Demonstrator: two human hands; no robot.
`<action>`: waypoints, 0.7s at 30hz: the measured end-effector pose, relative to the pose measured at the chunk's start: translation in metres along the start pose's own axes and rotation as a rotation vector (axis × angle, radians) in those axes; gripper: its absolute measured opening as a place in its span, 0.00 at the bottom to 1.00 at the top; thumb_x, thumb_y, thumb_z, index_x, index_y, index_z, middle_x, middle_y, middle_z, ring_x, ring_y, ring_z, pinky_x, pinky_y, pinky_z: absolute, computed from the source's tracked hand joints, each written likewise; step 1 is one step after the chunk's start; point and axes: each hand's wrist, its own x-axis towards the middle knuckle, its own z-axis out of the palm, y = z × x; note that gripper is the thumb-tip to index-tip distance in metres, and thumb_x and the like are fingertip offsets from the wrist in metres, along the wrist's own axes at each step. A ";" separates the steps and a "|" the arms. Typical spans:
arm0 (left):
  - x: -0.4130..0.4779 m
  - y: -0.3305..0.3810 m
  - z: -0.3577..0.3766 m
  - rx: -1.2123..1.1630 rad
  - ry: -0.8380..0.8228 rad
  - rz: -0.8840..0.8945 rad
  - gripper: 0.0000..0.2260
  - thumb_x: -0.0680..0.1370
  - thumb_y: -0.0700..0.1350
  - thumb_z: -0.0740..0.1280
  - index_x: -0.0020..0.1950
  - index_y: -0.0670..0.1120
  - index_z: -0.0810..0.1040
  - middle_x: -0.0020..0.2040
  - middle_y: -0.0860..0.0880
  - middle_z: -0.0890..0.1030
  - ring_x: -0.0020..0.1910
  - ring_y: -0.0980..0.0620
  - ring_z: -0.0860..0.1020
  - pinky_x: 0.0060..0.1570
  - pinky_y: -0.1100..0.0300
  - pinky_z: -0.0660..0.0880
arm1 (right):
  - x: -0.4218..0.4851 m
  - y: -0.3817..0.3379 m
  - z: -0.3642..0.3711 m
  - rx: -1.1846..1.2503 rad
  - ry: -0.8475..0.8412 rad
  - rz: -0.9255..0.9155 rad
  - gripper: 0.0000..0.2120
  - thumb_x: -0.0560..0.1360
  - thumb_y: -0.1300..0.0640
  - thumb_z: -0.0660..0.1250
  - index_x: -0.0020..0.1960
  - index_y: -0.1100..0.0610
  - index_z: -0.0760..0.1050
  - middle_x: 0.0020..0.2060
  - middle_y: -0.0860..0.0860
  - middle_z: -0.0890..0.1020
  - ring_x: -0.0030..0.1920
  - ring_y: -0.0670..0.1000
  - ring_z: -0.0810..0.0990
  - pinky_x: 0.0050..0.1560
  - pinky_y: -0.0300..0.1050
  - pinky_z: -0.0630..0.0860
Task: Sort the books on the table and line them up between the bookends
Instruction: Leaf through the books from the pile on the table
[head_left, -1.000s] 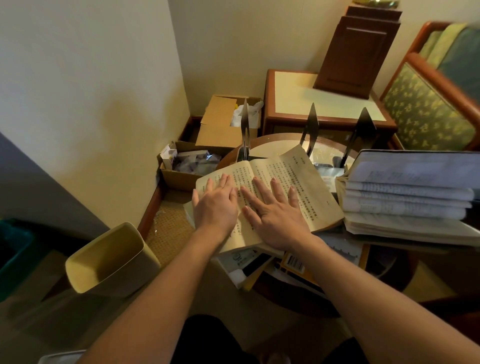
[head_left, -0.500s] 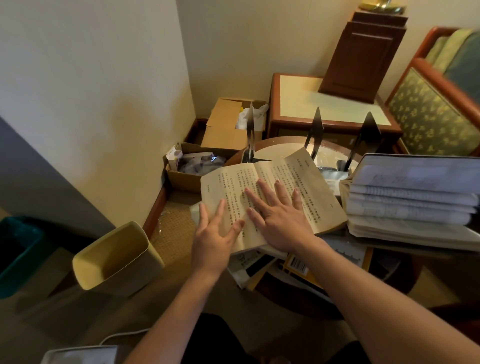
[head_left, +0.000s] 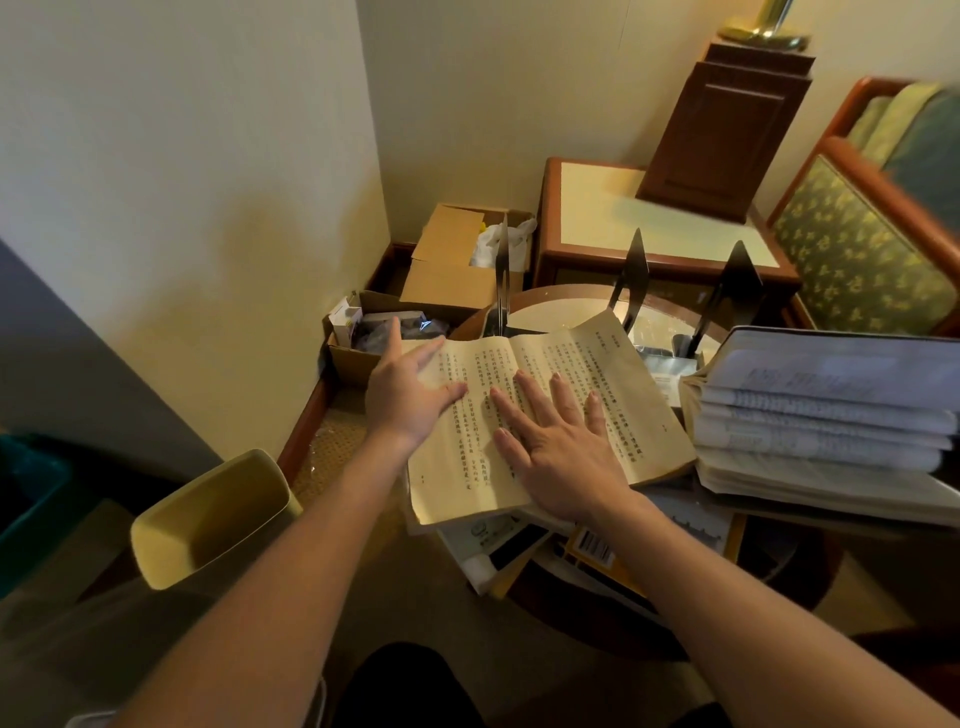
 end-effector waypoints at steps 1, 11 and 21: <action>0.008 0.000 0.001 0.009 0.013 0.014 0.29 0.73 0.49 0.77 0.73 0.53 0.74 0.83 0.48 0.52 0.78 0.42 0.61 0.68 0.49 0.73 | 0.000 0.000 0.000 -0.002 -0.001 0.001 0.27 0.80 0.31 0.39 0.76 0.30 0.33 0.78 0.39 0.33 0.77 0.53 0.28 0.74 0.65 0.29; -0.015 -0.003 0.004 -0.001 -0.019 0.018 0.24 0.75 0.53 0.74 0.71 0.52 0.76 0.83 0.52 0.47 0.75 0.46 0.67 0.61 0.53 0.78 | 0.000 0.001 -0.002 -0.017 0.004 0.001 0.27 0.80 0.31 0.37 0.76 0.31 0.33 0.78 0.39 0.33 0.77 0.53 0.28 0.74 0.64 0.29; -0.096 -0.006 -0.001 -0.241 0.059 -0.225 0.44 0.71 0.49 0.79 0.81 0.57 0.57 0.80 0.45 0.60 0.69 0.46 0.72 0.56 0.47 0.81 | -0.007 -0.011 0.002 -0.013 -0.014 0.059 0.28 0.81 0.33 0.39 0.77 0.33 0.32 0.78 0.42 0.32 0.76 0.57 0.27 0.74 0.68 0.31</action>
